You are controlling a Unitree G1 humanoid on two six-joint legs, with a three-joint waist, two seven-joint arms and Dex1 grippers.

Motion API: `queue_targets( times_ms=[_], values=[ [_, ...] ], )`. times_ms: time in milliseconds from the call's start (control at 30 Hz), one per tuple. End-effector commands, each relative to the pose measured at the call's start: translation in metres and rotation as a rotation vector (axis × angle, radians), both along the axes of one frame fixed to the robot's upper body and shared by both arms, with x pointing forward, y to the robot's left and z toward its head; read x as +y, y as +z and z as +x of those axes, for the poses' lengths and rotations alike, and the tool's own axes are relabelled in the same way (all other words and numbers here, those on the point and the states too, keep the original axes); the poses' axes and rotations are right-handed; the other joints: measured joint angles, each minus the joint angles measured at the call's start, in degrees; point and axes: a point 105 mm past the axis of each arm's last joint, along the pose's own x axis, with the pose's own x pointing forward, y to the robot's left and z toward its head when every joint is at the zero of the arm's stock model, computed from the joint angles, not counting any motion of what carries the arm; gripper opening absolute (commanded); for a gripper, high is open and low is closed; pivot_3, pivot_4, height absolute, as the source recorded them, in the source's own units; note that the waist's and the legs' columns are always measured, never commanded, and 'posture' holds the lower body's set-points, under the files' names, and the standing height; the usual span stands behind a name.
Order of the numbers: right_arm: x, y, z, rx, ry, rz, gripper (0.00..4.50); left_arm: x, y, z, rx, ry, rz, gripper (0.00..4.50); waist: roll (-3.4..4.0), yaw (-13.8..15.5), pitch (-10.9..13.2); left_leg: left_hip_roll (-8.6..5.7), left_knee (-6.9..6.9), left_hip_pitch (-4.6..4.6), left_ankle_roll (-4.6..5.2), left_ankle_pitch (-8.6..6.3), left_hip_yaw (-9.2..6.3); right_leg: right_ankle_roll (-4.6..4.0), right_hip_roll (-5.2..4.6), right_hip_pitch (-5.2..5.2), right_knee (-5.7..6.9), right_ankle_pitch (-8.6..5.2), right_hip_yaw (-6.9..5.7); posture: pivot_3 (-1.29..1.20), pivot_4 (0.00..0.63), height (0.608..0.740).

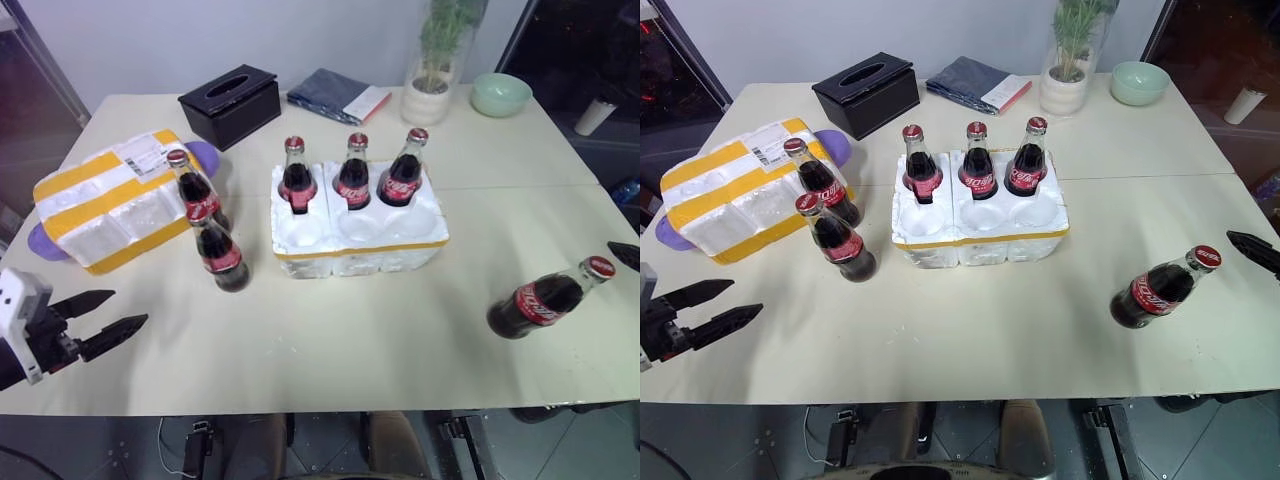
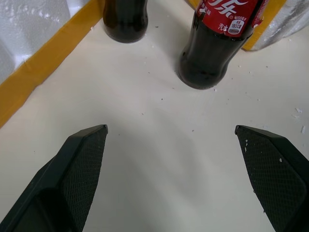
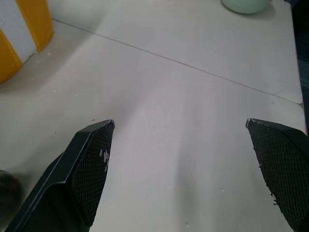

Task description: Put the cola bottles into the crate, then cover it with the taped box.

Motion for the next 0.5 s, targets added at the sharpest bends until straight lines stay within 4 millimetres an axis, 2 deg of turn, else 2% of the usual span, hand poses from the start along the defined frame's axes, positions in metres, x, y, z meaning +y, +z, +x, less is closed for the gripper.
queue_targets(
  times_ms=[33, 367, 500],
  values=[
    [-0.003, 0.009, 0.000, -0.036, -0.011, -0.010, 4.50, -0.001, 0.008, 0.001, -0.021, -0.021, 0.020, 4.43, 0.00, 0.0, 0.0, 0.00, 0.00, 0.00, 0.00, 0.00, 0.00, 0.00, 0.00, 0.00, 0.00, 0.00, 0.00, 0.00, 0.150, 0.740],
    [-0.006, 0.005, -0.003, -0.015, -0.013, 0.020, 4.50, 0.002, 0.012, 0.009, -0.048, -0.005, 0.016, 4.43, 0.01, 0.0, 0.0, 0.00, 0.04, 0.03, 0.00, 0.00, 0.00, 0.00, 0.01, 0.01, 0.09, 0.00, 0.01, 0.00, 0.150, 0.740],
    [-0.009, 0.018, 0.001, -0.033, -0.015, 0.022, 4.50, -0.002, 0.027, 0.019, -0.100, -0.032, 0.000, 4.43, 0.01, -0.1, 0.0, 0.00, 0.12, 0.05, 0.00, 0.01, 0.00, 0.00, 0.02, 0.03, 0.18, 0.01, 0.01, 0.00, 0.150, 0.740]
  ],
)
